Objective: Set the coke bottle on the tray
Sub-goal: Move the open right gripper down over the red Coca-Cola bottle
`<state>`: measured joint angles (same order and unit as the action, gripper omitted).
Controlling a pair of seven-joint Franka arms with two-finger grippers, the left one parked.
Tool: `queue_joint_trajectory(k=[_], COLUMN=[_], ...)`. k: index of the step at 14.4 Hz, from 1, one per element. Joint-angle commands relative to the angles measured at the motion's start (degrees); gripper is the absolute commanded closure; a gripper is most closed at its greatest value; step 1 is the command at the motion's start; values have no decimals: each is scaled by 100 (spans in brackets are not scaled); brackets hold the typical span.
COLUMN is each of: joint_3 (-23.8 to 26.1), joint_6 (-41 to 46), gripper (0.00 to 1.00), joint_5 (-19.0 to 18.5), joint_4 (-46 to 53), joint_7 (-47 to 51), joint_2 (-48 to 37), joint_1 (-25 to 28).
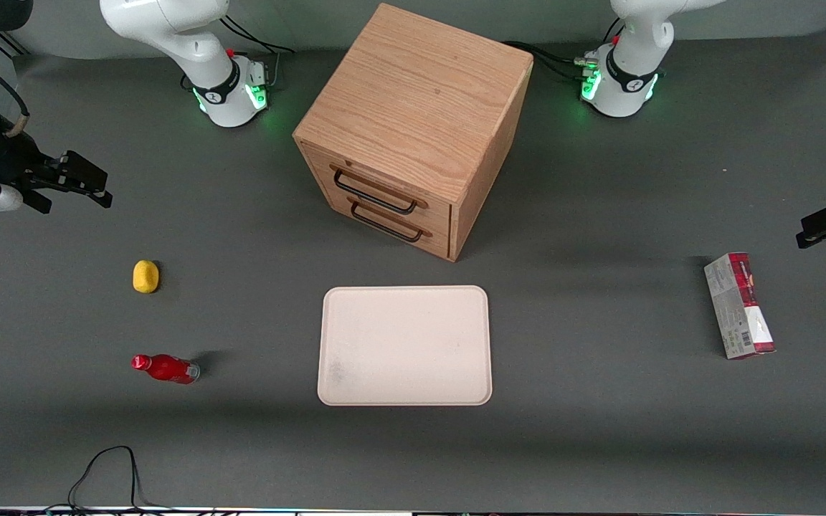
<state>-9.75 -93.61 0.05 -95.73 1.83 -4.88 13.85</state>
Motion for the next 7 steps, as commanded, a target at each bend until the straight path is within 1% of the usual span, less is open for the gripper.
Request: queue_joint_trajectory(k=[1, 4, 5, 7], joint_3=[17, 17, -17, -53], joint_6=[167, 115, 88, 88], gripper=[0, 0, 0, 0], joint_5=[-75, -58, -23, -14], joint_4=[212, 282, 517, 1359], joint_7=[142, 107, 72, -42], joint_2=[154, 258, 468, 1222], joint_1=[-5, -14, -14, -40])
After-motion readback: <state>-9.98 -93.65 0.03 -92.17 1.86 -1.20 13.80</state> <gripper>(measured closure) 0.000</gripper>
